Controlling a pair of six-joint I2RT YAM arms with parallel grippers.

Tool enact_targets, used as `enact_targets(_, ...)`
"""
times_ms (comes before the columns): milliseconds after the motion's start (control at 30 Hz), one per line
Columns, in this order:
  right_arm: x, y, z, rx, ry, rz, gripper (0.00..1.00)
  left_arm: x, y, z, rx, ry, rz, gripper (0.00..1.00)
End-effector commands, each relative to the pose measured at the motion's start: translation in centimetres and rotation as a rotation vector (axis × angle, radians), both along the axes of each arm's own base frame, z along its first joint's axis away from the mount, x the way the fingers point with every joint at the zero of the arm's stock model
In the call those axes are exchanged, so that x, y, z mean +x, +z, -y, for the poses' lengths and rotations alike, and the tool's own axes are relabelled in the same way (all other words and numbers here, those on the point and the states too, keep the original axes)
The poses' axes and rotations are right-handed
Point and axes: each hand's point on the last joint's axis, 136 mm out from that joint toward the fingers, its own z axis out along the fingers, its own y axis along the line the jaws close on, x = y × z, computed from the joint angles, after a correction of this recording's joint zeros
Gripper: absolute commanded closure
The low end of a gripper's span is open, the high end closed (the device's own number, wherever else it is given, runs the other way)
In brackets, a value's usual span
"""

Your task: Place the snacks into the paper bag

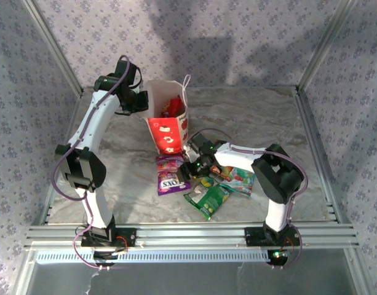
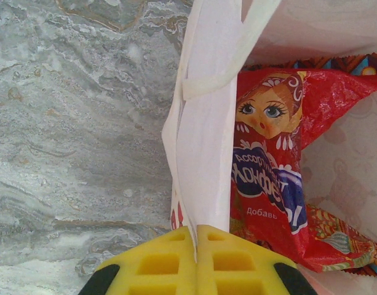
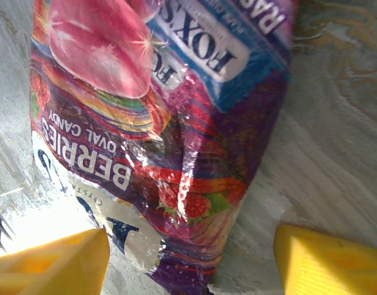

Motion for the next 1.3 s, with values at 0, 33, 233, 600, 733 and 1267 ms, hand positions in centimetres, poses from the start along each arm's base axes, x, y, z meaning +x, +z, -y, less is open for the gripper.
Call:
enact_targets(0, -0.3, 0.2, 0.8, -0.006, 0.011, 0.014, 0.27, -1.1, 0.6, -0.8, 0.009, 0.007, -0.015, 0.94)
enact_targets(33, -0.7, 0.1, 0.6, 0.006, 0.022, -0.002, 0.27, -1.0, 0.6, -0.9, 0.011, 0.008, -0.013, 0.94)
enact_targets(233, -1.7, -1.1, -1.0, 0.027, 0.074, -0.071, 0.28, -1.0, 0.7, -0.8, 0.006, 0.014, -0.014, 0.94)
enact_targets(600, -1.5, -2.0, -1.2, -0.006, 0.071, -0.099, 0.55, -0.9, 1.2, -0.6, -0.002, 0.017, -0.005, 0.93)
enact_targets(733, -1.5, -1.8, -1.1, -0.012, 0.066, -0.099, 0.69, -1.1, 1.3, -0.5, -0.001, 0.012, -0.007, 0.93)
enact_targets(1267, -1.1, 2.0, 0.2, -0.070, 0.057, 0.029, 1.00, -1.1, 1.3, -0.3, -0.001, 0.011, -0.007, 0.93)
